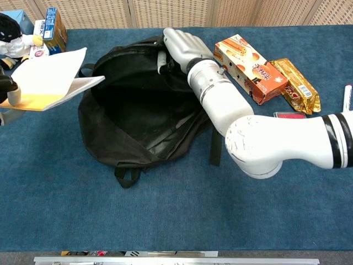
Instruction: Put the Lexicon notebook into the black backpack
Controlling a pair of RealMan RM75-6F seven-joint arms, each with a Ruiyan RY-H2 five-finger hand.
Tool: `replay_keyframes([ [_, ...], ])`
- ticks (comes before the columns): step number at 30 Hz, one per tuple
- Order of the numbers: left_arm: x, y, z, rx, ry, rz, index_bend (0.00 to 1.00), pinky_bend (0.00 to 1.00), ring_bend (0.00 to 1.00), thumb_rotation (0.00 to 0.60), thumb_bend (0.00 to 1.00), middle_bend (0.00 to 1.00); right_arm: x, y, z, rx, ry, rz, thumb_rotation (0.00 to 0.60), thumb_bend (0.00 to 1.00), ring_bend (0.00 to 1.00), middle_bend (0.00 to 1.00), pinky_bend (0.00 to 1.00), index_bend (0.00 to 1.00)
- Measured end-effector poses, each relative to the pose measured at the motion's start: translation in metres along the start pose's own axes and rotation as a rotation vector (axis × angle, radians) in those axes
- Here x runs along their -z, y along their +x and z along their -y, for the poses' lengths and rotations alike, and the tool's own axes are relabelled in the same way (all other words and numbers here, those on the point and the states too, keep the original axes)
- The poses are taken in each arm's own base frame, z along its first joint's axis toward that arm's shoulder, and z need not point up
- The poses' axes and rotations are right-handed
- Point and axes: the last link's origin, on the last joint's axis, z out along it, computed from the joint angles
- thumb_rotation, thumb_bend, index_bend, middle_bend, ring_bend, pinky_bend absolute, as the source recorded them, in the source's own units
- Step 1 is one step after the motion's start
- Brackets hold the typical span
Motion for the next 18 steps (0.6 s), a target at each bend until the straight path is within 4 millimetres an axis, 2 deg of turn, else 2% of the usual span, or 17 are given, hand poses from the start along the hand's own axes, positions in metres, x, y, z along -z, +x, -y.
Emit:
replay_keyframes([
  [9,-0.003,-0.001,-0.013,0.016,-0.061,0.011,0.74,0.68,0.61,0.600,0.33,0.73,-0.011,0.019,0.018,-0.152,-0.016,-0.052,0.600,0.80,0.65,0.65,0.87,0.80],
  [18,-0.020,0.005,-0.028,0.010,-0.134,-0.053,0.74,0.68,0.61,0.600,0.33,0.73,-0.015,0.023,0.031,-0.211,-0.017,-0.050,0.600,0.80,0.65,0.65,0.87,0.80],
])
